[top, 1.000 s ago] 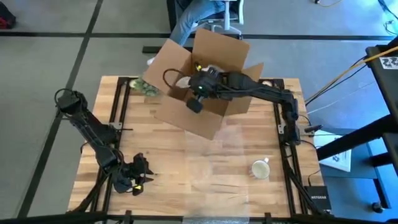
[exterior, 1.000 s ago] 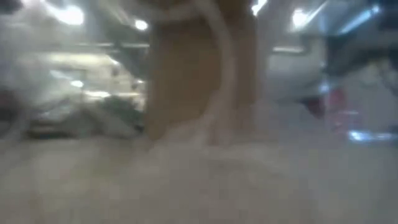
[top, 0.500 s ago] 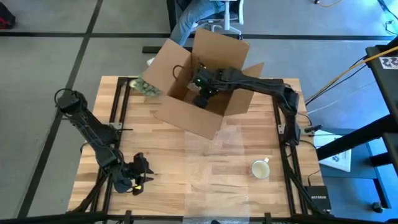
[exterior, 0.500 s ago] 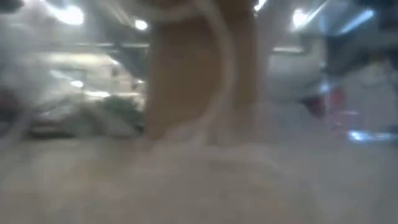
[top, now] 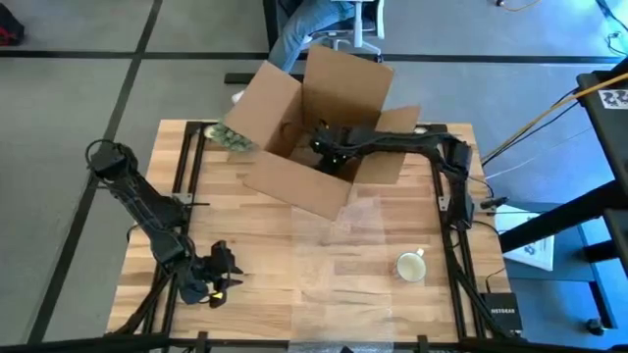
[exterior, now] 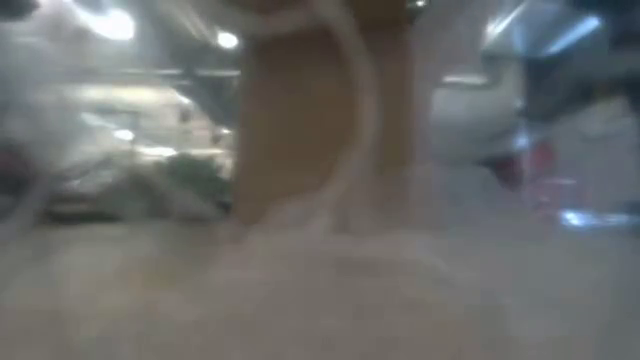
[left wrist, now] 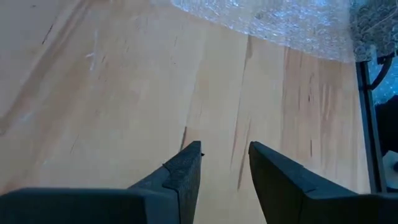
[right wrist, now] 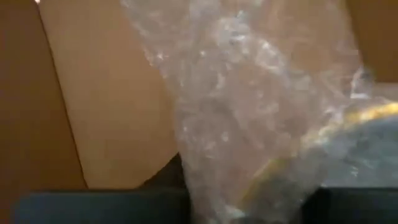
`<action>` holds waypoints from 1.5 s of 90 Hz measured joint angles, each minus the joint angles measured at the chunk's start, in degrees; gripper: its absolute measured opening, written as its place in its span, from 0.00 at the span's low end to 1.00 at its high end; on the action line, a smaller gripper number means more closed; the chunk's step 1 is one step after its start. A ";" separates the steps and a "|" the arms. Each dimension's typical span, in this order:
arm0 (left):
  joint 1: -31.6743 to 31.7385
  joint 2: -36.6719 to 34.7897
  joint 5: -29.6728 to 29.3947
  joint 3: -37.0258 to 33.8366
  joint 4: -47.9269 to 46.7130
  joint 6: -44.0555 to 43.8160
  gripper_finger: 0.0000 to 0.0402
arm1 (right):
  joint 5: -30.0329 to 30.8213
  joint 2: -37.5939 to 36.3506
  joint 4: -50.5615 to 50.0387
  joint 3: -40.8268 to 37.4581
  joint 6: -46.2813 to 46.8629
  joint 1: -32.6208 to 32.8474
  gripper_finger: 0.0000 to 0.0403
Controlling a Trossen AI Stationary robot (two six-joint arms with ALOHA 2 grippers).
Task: Wrap mug
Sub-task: Put the wrapped orange mug into the box, then wrap the red mug with bubble wrap
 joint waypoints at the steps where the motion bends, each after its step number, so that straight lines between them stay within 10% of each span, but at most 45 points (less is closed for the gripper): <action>1: 0.00 0.00 0.01 0.00 -0.01 0.00 0.30 | 0.00 0.00 0.35 -0.17 0.35 0.00 0.21; 54: 0.00 0.00 1.11 0.00 0.00 -0.44 0.30 | 0.37 -0.02 -11.73 18.18 0.35 0.35 0.65; 87: 0.00 0.00 1.12 0.00 0.00 -0.44 0.30 | 8.00 -0.04 -25.39 38.04 -4.15 9.11 0.67; 135: 0.00 0.00 1.36 0.00 0.00 -0.33 0.30 | 17.68 -4.17 -38.25 45.07 4.75 30.80 0.67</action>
